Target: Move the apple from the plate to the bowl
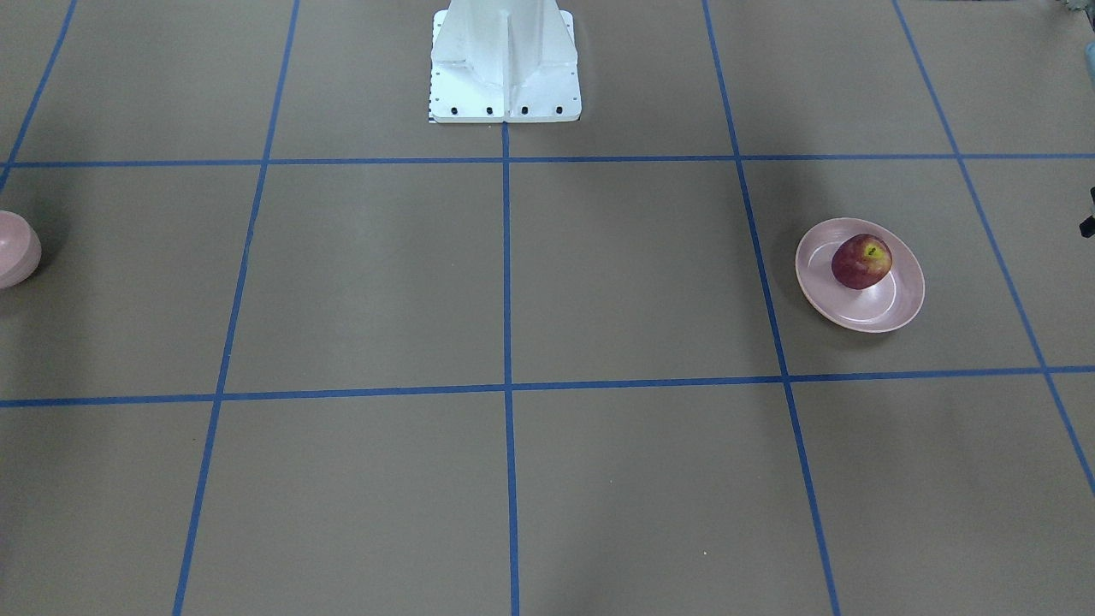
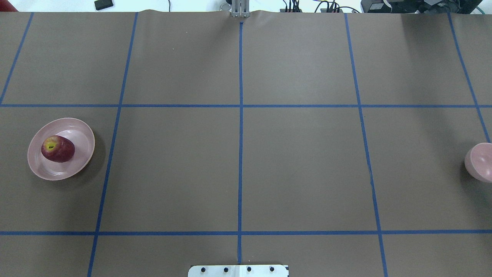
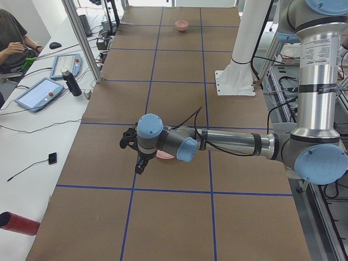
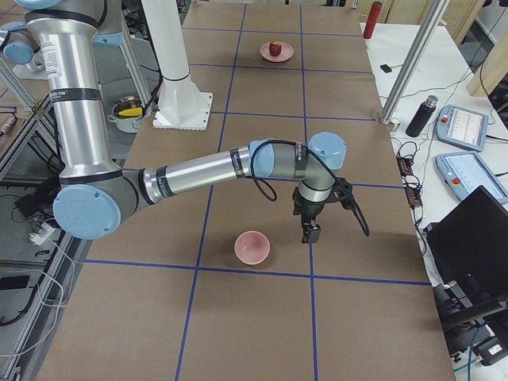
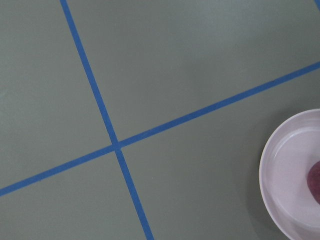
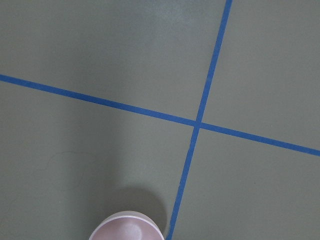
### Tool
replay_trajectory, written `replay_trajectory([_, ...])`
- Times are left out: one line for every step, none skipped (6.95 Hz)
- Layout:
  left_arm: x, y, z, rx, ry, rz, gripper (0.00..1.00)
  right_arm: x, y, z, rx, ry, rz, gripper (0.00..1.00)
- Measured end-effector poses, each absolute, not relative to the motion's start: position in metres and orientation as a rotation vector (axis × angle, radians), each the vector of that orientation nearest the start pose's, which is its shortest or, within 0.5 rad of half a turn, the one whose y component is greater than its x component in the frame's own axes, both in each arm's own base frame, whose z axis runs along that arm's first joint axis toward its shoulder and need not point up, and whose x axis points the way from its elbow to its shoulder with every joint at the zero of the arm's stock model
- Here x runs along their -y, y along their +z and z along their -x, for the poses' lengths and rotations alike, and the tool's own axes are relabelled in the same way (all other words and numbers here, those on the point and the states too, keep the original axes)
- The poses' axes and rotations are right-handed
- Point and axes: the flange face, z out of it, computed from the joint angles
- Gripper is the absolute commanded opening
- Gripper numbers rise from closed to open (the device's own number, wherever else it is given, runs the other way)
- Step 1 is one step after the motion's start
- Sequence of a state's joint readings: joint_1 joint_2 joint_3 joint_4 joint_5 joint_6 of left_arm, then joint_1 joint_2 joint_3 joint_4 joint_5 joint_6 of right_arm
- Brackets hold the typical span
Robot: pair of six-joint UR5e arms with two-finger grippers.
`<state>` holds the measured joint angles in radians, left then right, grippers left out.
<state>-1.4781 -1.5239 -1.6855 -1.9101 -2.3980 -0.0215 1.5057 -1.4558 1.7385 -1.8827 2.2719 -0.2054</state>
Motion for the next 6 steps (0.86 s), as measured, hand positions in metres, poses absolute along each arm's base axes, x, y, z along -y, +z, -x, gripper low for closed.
replay_trajectory([0.493,0.573,0.015,-0.848,0.194,-0.333,0.98,0.523,0.560,-0.024,0.710,-0.263,-0.003,1.00])
replay_trajectory([0.490,0.561,0.015,-0.856,0.164,-0.336,0.98,0.519,0.566,-0.011,0.718,-0.281,0.018,1.00])
replay_trajectory([0.488,0.552,0.016,-0.858,0.157,-0.347,0.98,0.516,0.571,-0.002,0.721,-0.292,0.033,1.00])
replay_trajectory([0.486,0.548,0.017,-0.855,0.162,-0.356,0.98,0.515,0.578,0.006,0.729,-0.304,0.042,1.00])
replay_trajectory([0.484,0.548,0.018,-0.852,0.167,-0.362,0.98,0.512,0.589,0.012,0.759,-0.314,0.026,1.00])
replay_trajectory([0.483,0.550,0.018,-0.850,0.164,-0.358,0.98,0.506,0.598,0.015,0.791,-0.320,-0.006,1.00])
